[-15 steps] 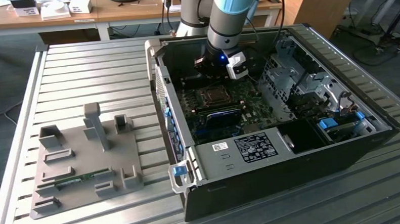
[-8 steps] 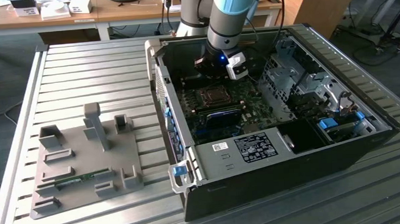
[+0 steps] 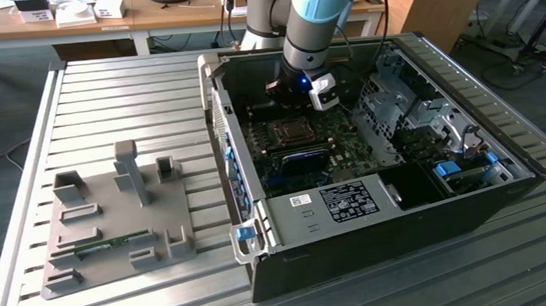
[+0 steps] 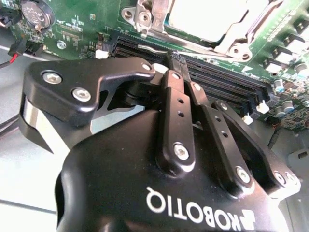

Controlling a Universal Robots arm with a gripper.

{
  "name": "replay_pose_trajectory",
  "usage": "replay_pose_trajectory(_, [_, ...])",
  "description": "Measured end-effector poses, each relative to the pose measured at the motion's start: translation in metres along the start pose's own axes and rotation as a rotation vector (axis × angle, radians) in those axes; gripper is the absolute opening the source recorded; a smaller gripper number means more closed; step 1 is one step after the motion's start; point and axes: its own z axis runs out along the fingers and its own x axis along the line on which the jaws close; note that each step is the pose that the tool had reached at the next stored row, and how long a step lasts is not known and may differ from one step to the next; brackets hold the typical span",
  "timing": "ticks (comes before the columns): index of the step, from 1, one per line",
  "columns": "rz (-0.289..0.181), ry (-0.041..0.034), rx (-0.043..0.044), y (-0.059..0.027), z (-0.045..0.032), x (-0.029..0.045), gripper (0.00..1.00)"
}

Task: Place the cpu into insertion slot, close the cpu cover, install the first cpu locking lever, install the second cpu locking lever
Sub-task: 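Install the first cpu locking lever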

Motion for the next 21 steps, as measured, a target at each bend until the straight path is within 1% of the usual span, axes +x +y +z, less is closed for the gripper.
replay_pose_trajectory(6, [0.000, 0.0000, 0.0001, -0.0061, -0.0003, -0.0013, 0.11])
replay_pose_trajectory(14, [0.000, 0.0000, 0.0001, -0.0071, -0.0003, -0.0016, 0.11])
replay_pose_trajectory(17, [0.000, -0.0001, -0.0001, -0.0062, -0.0032, -0.0016, 0.11])
replay_pose_trajectory(21, [0.000, -0.0001, -0.0001, -0.0044, -0.0096, -0.0017, 0.11])
